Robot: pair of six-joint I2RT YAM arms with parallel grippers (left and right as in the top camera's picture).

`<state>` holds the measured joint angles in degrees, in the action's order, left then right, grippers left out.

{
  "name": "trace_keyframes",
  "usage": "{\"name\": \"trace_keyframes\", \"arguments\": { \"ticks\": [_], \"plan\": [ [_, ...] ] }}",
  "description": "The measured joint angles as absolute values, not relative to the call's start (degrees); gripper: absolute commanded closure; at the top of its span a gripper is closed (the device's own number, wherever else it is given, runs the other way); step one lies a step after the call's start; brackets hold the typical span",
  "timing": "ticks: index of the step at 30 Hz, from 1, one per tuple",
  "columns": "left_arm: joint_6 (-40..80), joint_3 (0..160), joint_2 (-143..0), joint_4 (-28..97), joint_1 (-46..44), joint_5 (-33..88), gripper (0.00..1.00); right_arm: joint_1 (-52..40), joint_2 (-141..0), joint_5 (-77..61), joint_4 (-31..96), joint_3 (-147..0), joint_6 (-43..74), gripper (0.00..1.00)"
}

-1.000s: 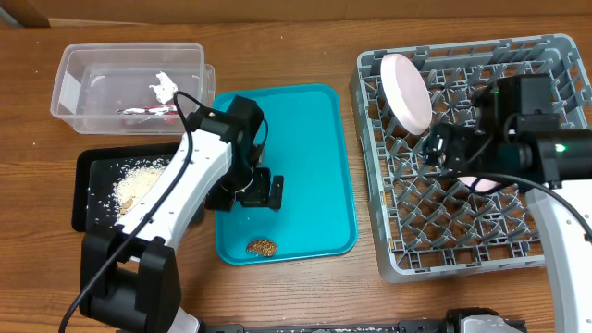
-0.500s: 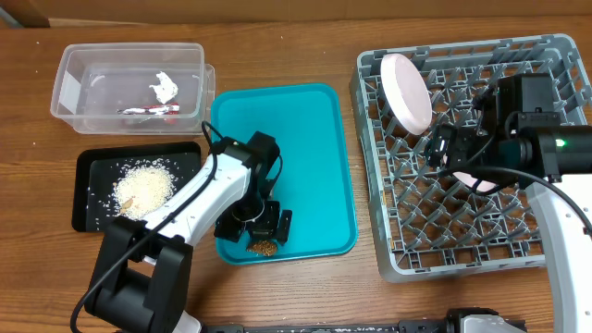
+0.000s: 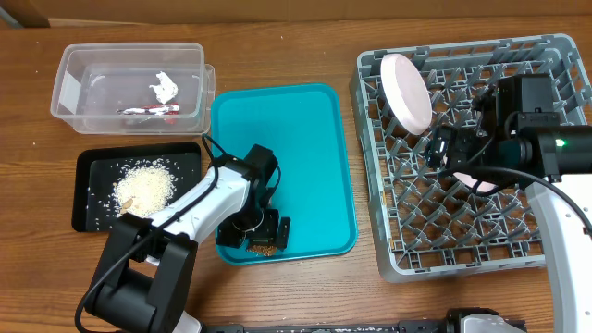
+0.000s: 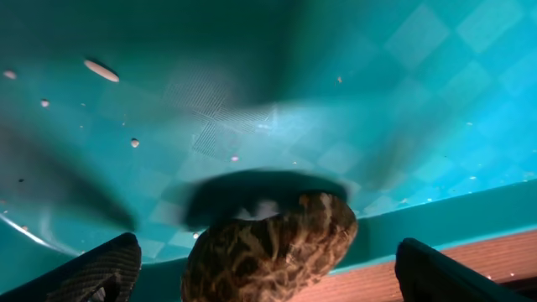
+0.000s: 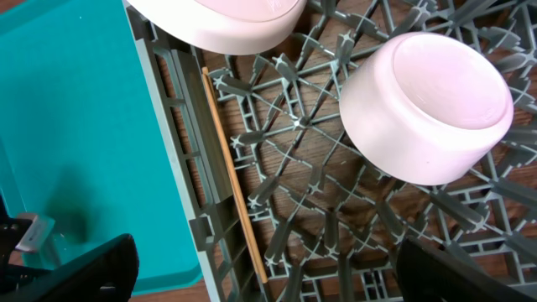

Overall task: Sort waste into correct bins and load items into the dishwasher
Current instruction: 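Grasp the brown food scrap on the teal tray with the left gripper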

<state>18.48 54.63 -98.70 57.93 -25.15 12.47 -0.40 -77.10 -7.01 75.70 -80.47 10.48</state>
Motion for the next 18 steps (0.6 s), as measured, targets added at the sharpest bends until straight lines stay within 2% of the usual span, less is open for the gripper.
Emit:
{"name": "trace_keyframes", "arguments": {
  "ticks": [3, 8, 11, 18],
  "plan": [
    [18.74, 53.93, -98.7, 57.14, -25.15, 12.47, 0.12, -0.4, -77.1, -7.01, 75.72, -80.47, 10.48, 0.0],
    [19.62, 53.36, -98.7, 56.8, -25.17, 12.49, 0.43, -0.4, -77.1, -7.01, 75.7, -80.47, 10.48, 0.0],
    [19.55, 53.32, -98.7, 56.4, -25.17, 12.86, 0.55, -0.4, -77.1, -7.01, 75.7, -80.47, 10.48, 0.0],
    [19.57, 53.32, -98.7, 56.07, -25.17, 13.13, 0.66, -0.4, -77.1, -7.01, 75.7, -80.47, 10.46, 0.0]
  ]
}}
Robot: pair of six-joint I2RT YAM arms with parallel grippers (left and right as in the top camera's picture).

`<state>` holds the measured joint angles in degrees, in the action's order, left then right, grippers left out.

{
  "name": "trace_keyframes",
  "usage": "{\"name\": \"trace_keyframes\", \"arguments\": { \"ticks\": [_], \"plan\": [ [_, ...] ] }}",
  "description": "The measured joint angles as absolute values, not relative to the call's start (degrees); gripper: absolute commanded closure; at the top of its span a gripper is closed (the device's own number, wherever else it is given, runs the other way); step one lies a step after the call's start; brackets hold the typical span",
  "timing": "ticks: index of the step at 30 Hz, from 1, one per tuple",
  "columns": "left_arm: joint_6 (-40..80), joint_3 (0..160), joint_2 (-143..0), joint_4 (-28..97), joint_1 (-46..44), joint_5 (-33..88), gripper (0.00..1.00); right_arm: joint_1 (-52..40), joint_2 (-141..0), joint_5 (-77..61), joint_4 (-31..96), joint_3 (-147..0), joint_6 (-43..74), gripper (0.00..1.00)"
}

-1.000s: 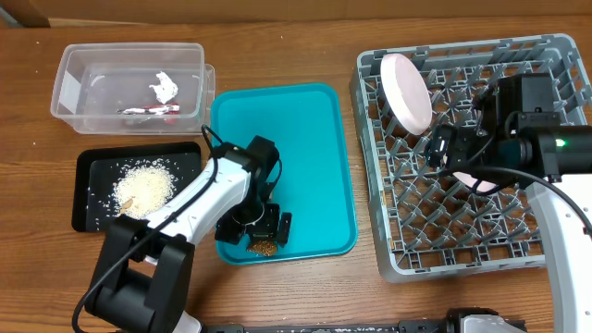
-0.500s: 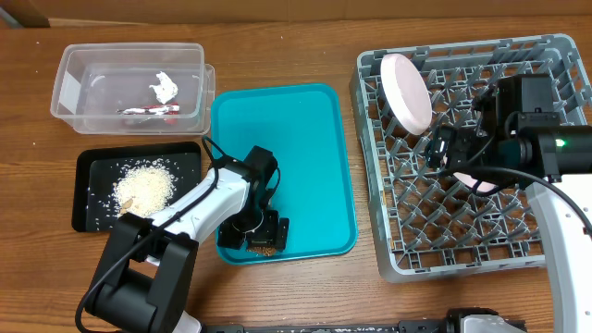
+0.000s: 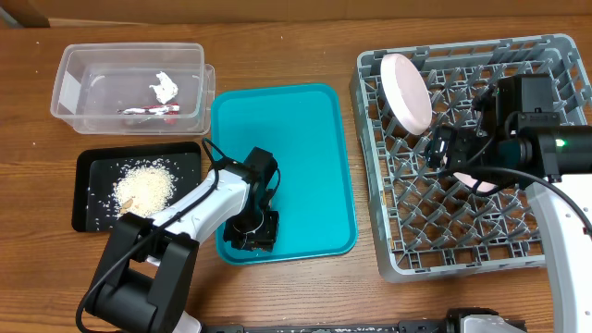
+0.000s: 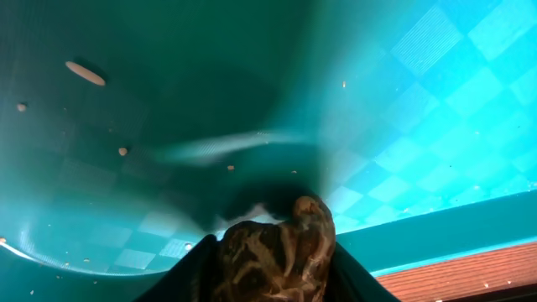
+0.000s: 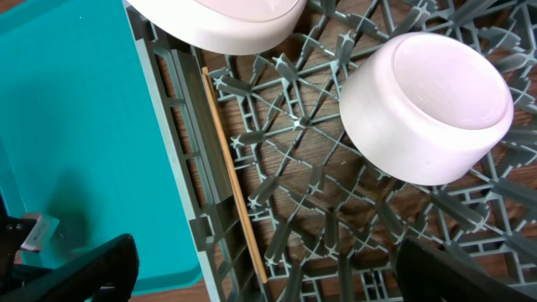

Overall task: Sort waste into correct bins and load items into the dishwasher
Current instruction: 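Grasp the brown food scrap on the teal tray with the left gripper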

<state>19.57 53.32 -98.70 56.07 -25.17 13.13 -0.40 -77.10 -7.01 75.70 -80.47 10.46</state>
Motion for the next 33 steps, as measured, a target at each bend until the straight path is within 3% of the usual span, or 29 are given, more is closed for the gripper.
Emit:
{"name": "trace_keyframes", "arguments": {
  "ticks": [14, 33],
  "plan": [
    [19.57, 53.32, -98.7, 55.37, -25.17, 13.15, 0.96, -0.4, -77.1, -7.03, 75.7, -80.47, 10.5, 0.0],
    [19.84, 64.14, -98.7, 56.93, -23.11, 11.38, 0.96, -0.4, -77.1, -7.01, 75.83, -80.47, 10.48, 0.0]
  ]
}}
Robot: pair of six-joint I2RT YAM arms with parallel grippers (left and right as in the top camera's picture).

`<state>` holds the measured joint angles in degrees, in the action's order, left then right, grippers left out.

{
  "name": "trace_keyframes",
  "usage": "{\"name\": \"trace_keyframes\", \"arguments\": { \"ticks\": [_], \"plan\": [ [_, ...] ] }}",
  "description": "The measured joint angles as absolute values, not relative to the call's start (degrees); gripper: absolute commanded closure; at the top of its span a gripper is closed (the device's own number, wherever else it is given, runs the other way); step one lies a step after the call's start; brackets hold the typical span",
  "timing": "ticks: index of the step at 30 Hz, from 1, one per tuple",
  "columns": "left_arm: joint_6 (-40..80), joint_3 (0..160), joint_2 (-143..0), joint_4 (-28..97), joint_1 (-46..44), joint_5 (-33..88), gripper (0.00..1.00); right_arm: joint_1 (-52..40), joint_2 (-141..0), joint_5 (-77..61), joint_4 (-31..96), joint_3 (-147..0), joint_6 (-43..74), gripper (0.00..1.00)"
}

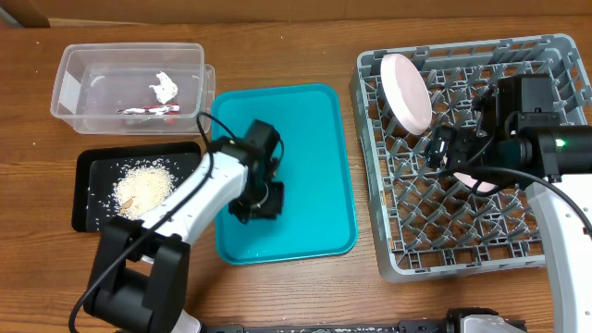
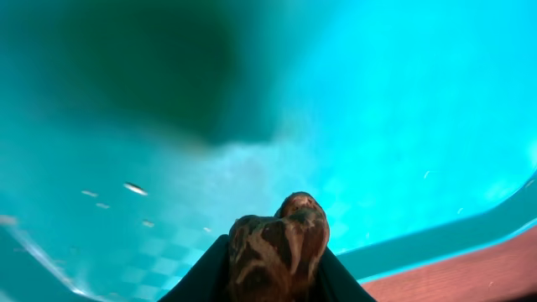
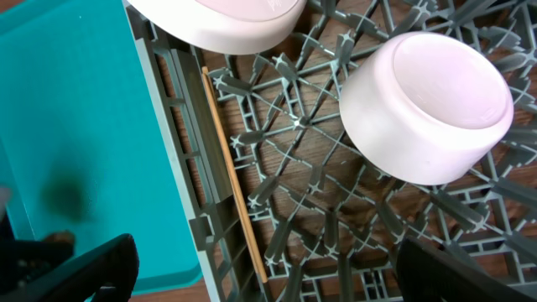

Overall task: Sort waste into correct bins and load items into the dishwasher
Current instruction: 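Grasp the brown food scrap on the teal tray with the left gripper, then carry the brown scrap left and drop it onto the black rice tray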

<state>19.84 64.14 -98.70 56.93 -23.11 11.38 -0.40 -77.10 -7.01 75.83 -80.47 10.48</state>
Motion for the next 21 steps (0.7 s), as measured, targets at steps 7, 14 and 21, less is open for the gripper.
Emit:
{"name": "trace_keyframes", "arguments": {
  "ticks": [7, 14, 21],
  "plan": [
    [20.27, 72.49, -98.7, 62.22, -11.92, 4.64, 0.96, -0.4, -77.1, -7.01, 76.14, -80.47, 10.48, 0.0],
    [22.02, 75.42, -98.7, 58.92, 2.85, 2.02, 0.96, -0.4, -77.1, -7.01, 76.07, -80.47, 10.48, 0.0],
    [23.24, 75.4, -98.7, 53.58, 10.81, -2.48, 0.96, -0.4, -77.1, -7.01, 76.12, -80.47, 10.46, 0.0]
  ]
}}
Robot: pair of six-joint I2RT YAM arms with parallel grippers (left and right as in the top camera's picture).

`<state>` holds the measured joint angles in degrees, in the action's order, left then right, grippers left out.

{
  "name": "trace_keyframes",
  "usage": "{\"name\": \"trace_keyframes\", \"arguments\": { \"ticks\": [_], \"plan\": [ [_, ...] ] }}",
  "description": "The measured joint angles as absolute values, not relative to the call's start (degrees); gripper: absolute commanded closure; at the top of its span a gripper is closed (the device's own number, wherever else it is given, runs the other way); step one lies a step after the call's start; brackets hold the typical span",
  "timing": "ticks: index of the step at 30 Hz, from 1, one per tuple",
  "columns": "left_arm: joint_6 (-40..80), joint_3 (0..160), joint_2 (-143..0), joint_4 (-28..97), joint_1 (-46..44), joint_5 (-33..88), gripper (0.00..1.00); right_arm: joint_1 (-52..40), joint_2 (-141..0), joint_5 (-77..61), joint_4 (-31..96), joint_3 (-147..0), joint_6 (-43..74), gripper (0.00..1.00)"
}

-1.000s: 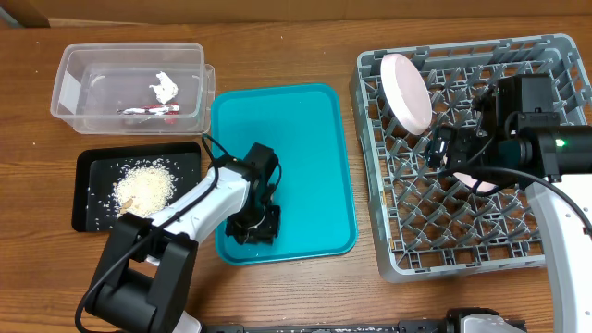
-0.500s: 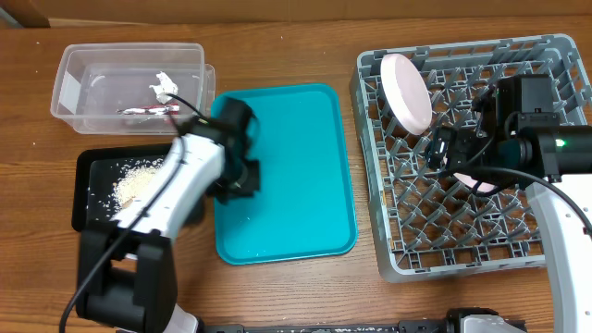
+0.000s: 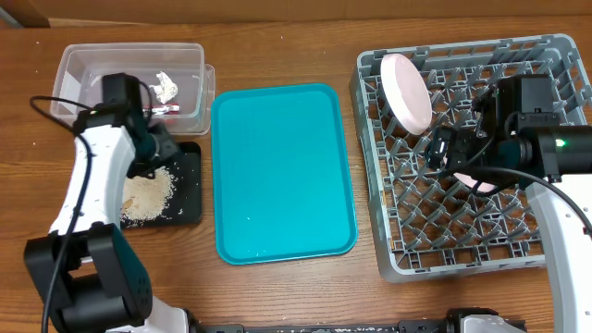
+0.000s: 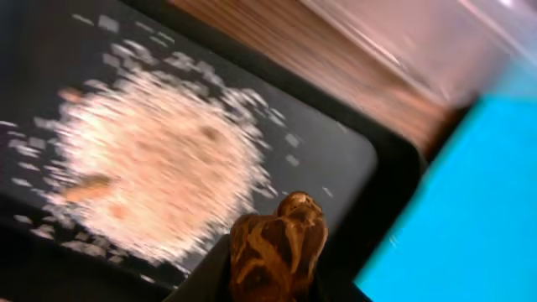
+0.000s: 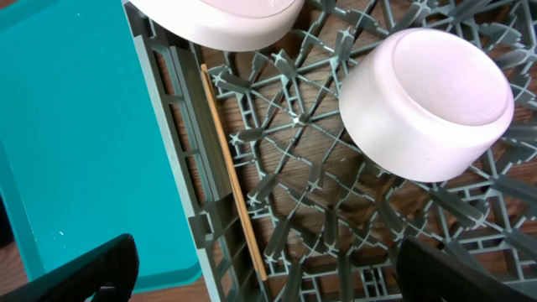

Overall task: Sort waste into correct bins and load items into the dishwasher
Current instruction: 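Carry the brown scrap left and drop it onto the black rice tray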

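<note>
My left gripper (image 3: 154, 151) is shut on a brown mottled food scrap (image 4: 278, 239) and hangs over the right part of the black tray (image 4: 357, 172), beside its pile of rice (image 4: 155, 180). The teal tray (image 3: 282, 171) lies bare in the middle. My right gripper (image 5: 268, 281) stands open over the grey dish rack (image 3: 384, 199), with nothing between its fingers. In the rack are a pink plate (image 3: 407, 91), an upturned pink bowl (image 5: 428, 105) and a wooden chopstick (image 5: 233, 172).
A clear plastic bin (image 3: 83, 69) with a white crumpled scrap and a red-and-white wrapper sits behind the black tray. The rack fills the right side of the wooden table.
My left gripper has moved left with the brown scrap, from above the teal tray to above the black tray. The right arm has not moved.
My left gripper stood open around the brown scrap at the teal tray's near left corner. Then it was shut on the scrap there. Later it held the scrap above the tray's left half, and now over the black tray with the rice.
</note>
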<state>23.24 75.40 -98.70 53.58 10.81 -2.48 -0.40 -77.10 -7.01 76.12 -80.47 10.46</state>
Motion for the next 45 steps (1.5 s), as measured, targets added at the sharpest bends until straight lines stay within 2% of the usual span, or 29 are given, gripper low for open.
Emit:
{"name": "trace_keyframes", "arguments": {
  "ticks": [15, 33, 36, 41, 45],
  "plan": [
    [24.12, 75.4, -101.12, 48.99, 16.8, -14.26, 0.96, -0.4, -77.1, -6.98, 76.64, -80.47, 10.5, 0.0],
    [24.56, 75.4, -113.69, 44.64, 21.58, -15.92, 0.94, -0.4, -77.1, -7.01, 77.1, -80.47, 10.48, 0.0],
    [24.56, 75.4, -113.75, 43.9, 22.28, -15.94, 0.89, -0.4, -77.1, -7.01, 77.12, -80.47, 10.46, 0.0],
    [24.71, 75.4, -113.75, 43.44, 22.65, -15.97, 0.68, -0.4, -77.1, -7.03, 77.1, -80.47, 10.48, 0.0],
    [25.28, 75.4, -113.75, 43.2, 22.65, -16.12, 0.56, -0.4, -77.1, -7.01, 77.14, -80.47, 10.48, 0.0]
  ]
}}
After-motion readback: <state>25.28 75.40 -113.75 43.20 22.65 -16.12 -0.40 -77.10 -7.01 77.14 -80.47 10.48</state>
